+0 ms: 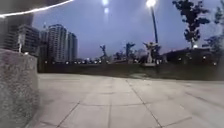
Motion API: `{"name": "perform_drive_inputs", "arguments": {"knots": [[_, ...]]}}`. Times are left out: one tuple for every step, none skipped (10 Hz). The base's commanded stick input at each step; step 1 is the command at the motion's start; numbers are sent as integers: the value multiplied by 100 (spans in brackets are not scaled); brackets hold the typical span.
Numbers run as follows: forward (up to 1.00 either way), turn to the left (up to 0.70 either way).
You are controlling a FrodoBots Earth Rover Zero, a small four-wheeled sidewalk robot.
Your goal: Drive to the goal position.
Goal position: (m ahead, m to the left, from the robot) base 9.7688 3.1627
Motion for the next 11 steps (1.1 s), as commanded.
{"name": "perform_drive_inputs", "arguments": {"knots": [[70, 35], [70, 35], [70, 35], [70, 35], [70, 35], [70, 35], [70, 14], [70, 0], [70, 0], [70, 0], [70, 0]]}}
